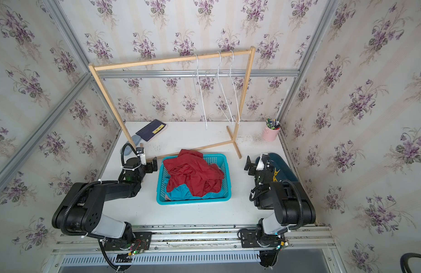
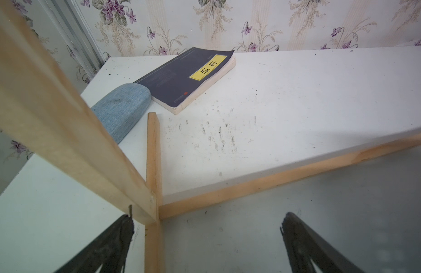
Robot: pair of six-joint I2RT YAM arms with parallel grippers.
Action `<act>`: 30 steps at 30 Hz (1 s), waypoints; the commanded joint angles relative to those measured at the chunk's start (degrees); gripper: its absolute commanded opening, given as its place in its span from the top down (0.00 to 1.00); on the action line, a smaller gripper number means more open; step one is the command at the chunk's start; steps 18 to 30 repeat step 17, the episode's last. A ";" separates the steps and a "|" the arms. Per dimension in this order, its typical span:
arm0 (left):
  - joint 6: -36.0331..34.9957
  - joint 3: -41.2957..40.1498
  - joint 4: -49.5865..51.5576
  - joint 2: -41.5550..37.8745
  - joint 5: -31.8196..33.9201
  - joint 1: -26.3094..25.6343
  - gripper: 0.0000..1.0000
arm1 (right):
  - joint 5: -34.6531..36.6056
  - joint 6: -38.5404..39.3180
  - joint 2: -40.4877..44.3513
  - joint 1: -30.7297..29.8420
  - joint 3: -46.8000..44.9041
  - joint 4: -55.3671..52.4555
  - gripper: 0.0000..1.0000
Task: Remove the clothespins securing t-shirts to the hanger
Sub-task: Reset both arms
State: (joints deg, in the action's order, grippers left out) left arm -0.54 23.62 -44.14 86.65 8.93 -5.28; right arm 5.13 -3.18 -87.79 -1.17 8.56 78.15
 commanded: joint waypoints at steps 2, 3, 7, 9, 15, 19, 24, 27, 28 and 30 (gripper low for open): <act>-0.22 0.29 -0.41 0.02 -0.23 0.01 0.01 | -0.39 0.37 0.02 -0.06 0.32 2.09 0.00; -0.24 0.28 -0.42 0.07 -0.23 0.01 0.01 | -0.40 0.37 0.07 -0.06 0.34 2.02 0.00; -0.24 0.28 -0.43 0.04 -0.23 0.01 0.01 | -0.39 0.37 0.03 -0.06 0.32 2.06 0.00; -0.20 0.29 -0.42 0.08 -0.23 -0.02 0.01 | -0.38 0.37 0.01 -0.06 0.32 2.08 0.00; -1.42 0.78 0.53 0.18 -1.02 -0.70 0.01 | -1.51 0.80 0.02 -0.06 0.63 1.47 0.00; -1.40 0.73 0.46 0.16 -1.02 -0.70 0.01 | -1.72 0.90 0.07 -0.07 0.74 1.28 0.00; -1.40 0.73 0.46 0.16 -1.02 -0.70 0.01 | -1.72 0.90 0.07 -0.07 0.74 1.28 0.00; -1.40 0.73 0.46 0.16 -1.02 -0.70 0.01 | -1.72 0.90 0.07 -0.07 0.74 1.28 0.00; -1.40 0.73 0.46 0.16 -1.02 -0.70 0.01 | -1.72 0.90 0.07 -0.07 0.74 1.28 0.00; -1.40 0.73 0.46 0.16 -1.02 -0.70 0.01 | -1.72 0.90 0.07 -0.07 0.74 1.28 0.00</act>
